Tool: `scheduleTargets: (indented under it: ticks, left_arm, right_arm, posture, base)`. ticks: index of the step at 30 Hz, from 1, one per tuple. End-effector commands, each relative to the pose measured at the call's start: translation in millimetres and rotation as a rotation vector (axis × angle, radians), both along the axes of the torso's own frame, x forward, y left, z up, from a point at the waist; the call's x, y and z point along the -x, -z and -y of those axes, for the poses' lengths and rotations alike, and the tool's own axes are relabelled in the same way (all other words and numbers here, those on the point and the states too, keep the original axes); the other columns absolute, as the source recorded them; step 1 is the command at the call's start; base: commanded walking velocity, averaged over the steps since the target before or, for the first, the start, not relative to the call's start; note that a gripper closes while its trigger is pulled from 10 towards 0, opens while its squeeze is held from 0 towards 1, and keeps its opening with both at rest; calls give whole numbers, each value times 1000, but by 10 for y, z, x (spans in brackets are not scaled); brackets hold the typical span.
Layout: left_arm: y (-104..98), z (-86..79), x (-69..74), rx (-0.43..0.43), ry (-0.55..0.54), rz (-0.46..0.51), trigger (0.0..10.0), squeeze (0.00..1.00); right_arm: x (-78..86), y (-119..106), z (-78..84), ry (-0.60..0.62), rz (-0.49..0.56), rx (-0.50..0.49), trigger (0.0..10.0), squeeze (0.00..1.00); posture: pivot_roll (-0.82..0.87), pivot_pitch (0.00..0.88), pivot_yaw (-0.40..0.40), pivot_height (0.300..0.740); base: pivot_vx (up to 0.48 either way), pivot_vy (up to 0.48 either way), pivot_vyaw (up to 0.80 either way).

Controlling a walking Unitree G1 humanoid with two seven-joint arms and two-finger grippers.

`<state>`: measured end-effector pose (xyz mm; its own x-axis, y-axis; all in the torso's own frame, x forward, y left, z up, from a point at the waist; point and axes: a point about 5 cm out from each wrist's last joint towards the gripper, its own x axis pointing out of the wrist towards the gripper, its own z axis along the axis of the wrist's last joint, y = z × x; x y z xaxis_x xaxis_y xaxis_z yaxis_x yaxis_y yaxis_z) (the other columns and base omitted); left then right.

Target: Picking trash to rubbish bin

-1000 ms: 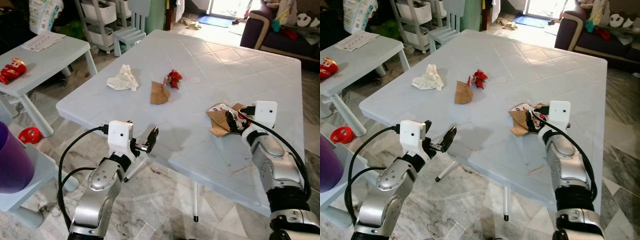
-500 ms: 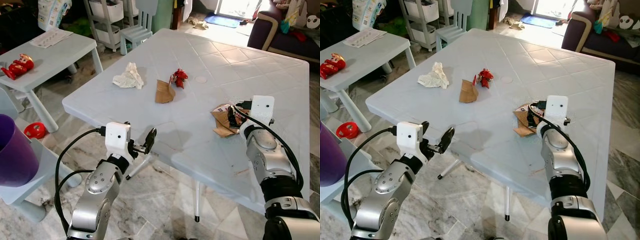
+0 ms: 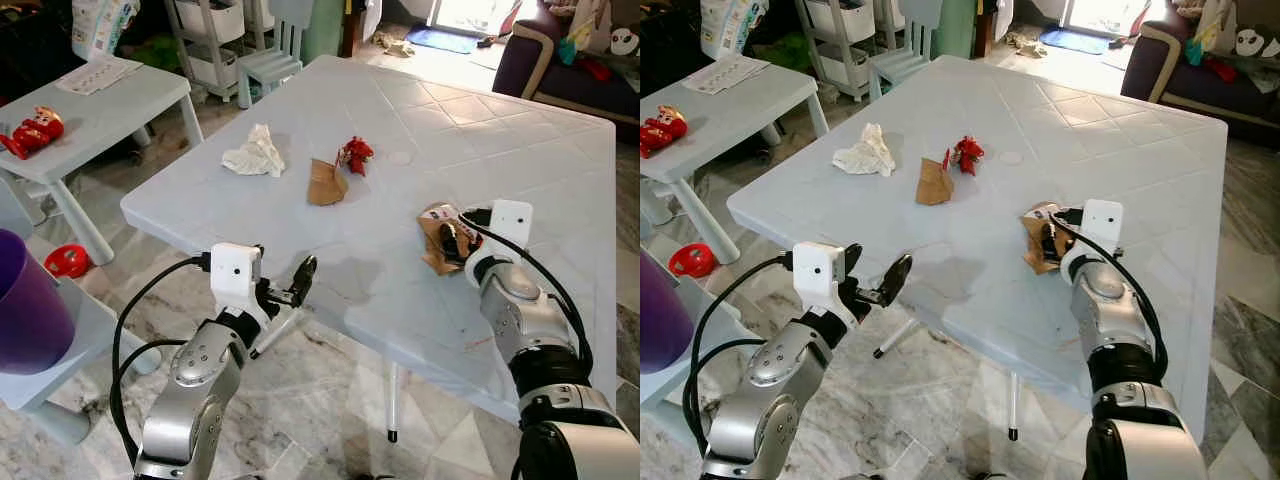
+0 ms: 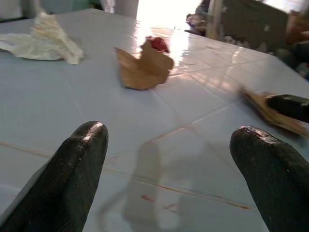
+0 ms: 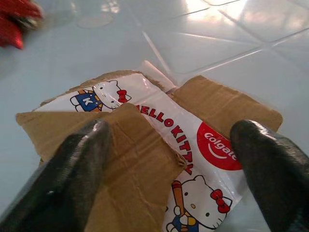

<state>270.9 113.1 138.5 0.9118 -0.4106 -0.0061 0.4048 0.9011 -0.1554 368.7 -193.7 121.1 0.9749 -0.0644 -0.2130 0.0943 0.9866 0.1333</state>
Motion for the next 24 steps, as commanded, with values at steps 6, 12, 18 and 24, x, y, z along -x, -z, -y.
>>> scheduleTargets:
  ticks: [6, 12, 18, 24]
  left_arm:
    - [-31, 98, 58, 5, 118, -17, 10000, 0]
    - [-10, 129, 76, -5, 145, -31, 10000, 0]
    - [2, 150, 86, 8, 167, -57, 10000, 0]
    - [14, 174, 93, -2, 182, -59, 10000, 0]
  right_arm:
    - [-7, 33, -20, -15, -15, -104, 0, 0]
    - [-8, 39, -29, -11, -10, -149, 0, 0]
    - [-16, 3, -54, -39, 12, -157, 0, 0]
    - [4, -149, -136, -180, 112, -81, 0, 0]
  posture:
    - [22, 105, -41, 740]
    - [22, 102, -38, 740]
    - [19, 101, -37, 740]
    - [8, 102, -33, 740]
  base:
    - [0, 0, 0]
    - [0, 0, 0]
    - [0, 0, 0]
    - [0, 0, 0]
